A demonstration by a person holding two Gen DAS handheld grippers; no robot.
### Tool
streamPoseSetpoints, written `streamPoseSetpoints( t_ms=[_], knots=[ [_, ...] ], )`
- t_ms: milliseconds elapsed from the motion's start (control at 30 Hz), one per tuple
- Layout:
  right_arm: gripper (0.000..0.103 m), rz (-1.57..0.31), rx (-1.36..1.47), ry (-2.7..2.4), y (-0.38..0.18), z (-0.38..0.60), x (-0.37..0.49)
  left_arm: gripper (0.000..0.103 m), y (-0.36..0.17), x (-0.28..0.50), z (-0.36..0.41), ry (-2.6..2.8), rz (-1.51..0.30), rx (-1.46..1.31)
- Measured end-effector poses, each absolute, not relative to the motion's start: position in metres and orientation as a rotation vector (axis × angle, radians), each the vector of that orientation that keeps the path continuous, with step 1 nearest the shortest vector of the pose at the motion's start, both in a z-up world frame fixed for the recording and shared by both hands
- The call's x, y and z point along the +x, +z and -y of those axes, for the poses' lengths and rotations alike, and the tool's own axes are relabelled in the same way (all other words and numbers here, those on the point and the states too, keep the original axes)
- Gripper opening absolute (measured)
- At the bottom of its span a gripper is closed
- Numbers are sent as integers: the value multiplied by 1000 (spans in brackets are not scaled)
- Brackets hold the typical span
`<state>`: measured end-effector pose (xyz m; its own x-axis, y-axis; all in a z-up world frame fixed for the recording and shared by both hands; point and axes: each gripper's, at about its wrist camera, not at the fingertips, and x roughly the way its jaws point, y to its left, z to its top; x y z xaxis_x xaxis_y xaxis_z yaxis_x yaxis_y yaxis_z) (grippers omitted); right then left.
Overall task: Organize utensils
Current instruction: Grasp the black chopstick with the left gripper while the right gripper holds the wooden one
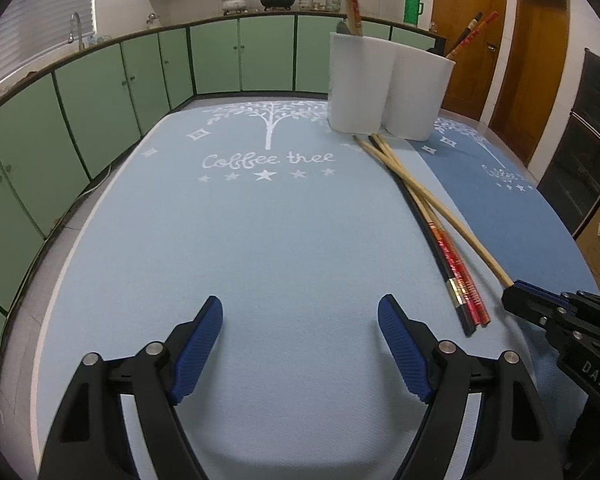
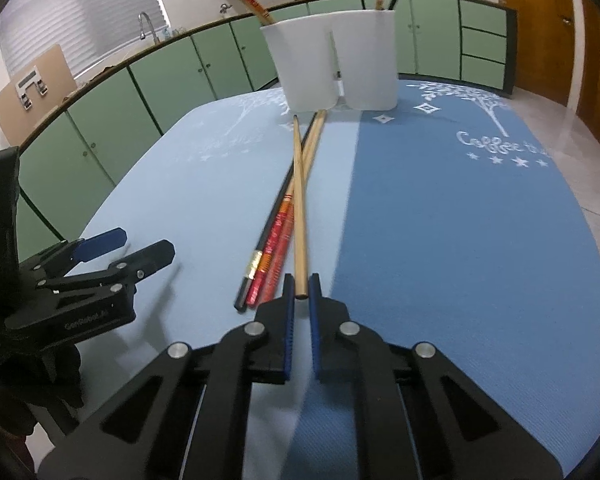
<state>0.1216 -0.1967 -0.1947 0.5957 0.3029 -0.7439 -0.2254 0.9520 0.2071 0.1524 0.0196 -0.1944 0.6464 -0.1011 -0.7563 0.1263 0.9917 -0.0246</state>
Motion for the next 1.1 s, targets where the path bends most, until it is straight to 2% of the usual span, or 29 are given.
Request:
streamPoseSetpoints(
  t_ms=[800,1100],
  knots=[
    [6,-905,176,221,-203,234,111,81,-203,143,45,-255,-908,123],
    [9,-903,157,233,-203,233,111,83,-202,150,19,-153,-910,93]
  ],
)
